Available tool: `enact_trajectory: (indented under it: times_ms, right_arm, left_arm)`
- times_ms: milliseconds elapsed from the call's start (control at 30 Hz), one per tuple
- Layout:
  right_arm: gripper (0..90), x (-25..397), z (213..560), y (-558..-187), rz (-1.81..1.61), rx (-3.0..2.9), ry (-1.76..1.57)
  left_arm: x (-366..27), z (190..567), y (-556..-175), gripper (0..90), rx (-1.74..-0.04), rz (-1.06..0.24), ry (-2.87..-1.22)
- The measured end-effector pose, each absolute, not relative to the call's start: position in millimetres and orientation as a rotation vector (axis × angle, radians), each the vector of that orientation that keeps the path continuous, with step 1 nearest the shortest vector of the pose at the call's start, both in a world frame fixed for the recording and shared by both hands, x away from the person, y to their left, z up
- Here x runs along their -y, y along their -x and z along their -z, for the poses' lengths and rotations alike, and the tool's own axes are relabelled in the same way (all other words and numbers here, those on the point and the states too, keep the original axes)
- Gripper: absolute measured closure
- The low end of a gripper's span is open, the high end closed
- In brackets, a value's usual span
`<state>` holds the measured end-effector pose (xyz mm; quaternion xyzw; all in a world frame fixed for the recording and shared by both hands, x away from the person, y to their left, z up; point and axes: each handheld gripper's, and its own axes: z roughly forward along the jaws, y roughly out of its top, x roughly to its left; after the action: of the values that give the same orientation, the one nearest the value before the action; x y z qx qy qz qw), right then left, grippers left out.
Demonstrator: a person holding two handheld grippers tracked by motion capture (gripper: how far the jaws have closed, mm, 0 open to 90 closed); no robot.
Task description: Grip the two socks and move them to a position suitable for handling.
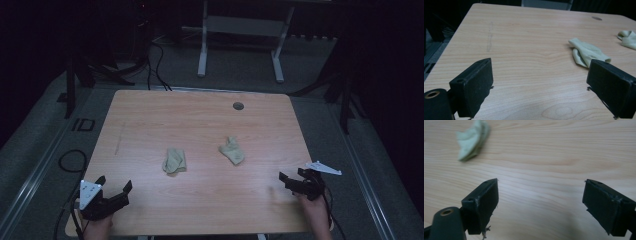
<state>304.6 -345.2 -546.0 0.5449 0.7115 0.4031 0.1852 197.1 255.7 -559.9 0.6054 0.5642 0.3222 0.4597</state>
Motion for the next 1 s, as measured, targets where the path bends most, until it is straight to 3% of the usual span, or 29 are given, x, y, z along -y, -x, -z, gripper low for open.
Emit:
enact_trajectory:
  times_ms: [633,1000]
  right_arm:
    - [14.4,257.9,537.2,-350.5,-1.126,-2.27,-1.345]
    - [27.2,203.2,522.6,-390.5,-1.088,-2.351,-1.206]
  left_arm:
    - [-249.2,560.1,-197.3,7.0,-1.342,-0.761,-1.561]
    - [-247.4,561.2,-196.8,7.0,-1.318,-0.742,-1.583]
